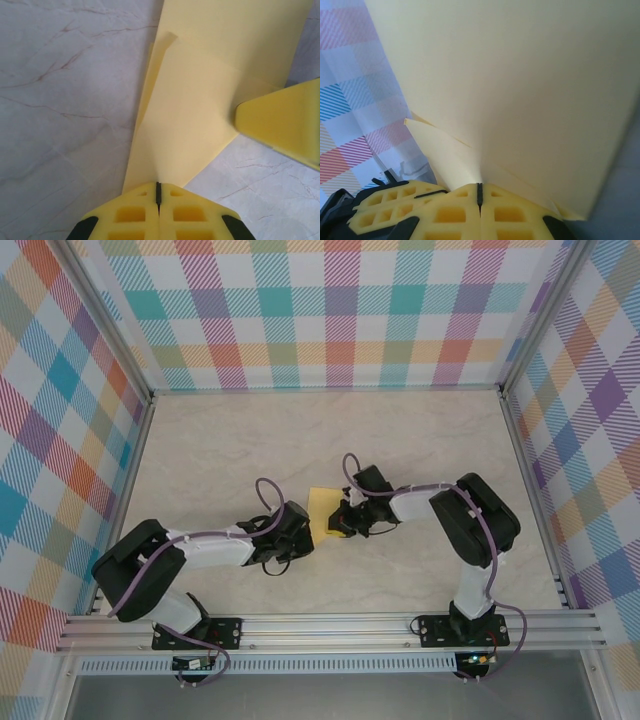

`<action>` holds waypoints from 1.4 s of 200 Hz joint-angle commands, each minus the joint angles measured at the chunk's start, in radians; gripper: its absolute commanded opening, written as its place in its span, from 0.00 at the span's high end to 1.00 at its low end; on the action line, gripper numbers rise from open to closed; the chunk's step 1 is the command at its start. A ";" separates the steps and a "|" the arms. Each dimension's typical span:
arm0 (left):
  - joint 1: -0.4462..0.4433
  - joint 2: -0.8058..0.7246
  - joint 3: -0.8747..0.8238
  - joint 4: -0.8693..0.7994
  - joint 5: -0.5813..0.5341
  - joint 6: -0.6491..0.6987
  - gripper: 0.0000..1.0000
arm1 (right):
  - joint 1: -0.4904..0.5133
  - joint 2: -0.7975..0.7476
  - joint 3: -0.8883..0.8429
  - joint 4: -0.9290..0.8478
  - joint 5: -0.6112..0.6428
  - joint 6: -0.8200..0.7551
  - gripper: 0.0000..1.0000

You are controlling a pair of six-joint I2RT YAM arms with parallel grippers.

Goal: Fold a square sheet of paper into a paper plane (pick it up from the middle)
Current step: Third fold the triangle at the center of the table.

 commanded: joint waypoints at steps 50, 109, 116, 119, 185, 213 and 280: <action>-0.003 -0.003 -0.052 -0.149 -0.037 0.021 1.00 | -0.132 -0.013 -0.058 -0.011 0.115 -0.069 0.99; -0.004 0.004 -0.048 -0.133 -0.023 0.033 1.00 | -0.119 -0.150 -0.023 -0.017 0.062 -0.067 0.95; -0.004 0.007 -0.046 -0.128 -0.020 0.034 1.00 | -0.106 -0.151 -0.016 -0.022 0.055 -0.070 0.95; -0.003 0.009 -0.045 -0.127 -0.018 0.034 1.00 | -0.100 -0.149 -0.011 -0.025 0.056 -0.069 0.95; -0.004 0.010 -0.033 -0.124 -0.014 0.039 1.00 | 0.018 -0.025 0.042 0.002 0.029 -0.034 0.96; -0.004 0.001 -0.037 -0.128 -0.014 0.046 1.00 | 0.020 0.016 0.047 -0.056 0.054 -0.065 0.99; -0.004 -0.064 -0.077 -0.180 0.032 0.059 0.97 | 0.018 0.070 0.054 -0.136 0.084 -0.055 1.00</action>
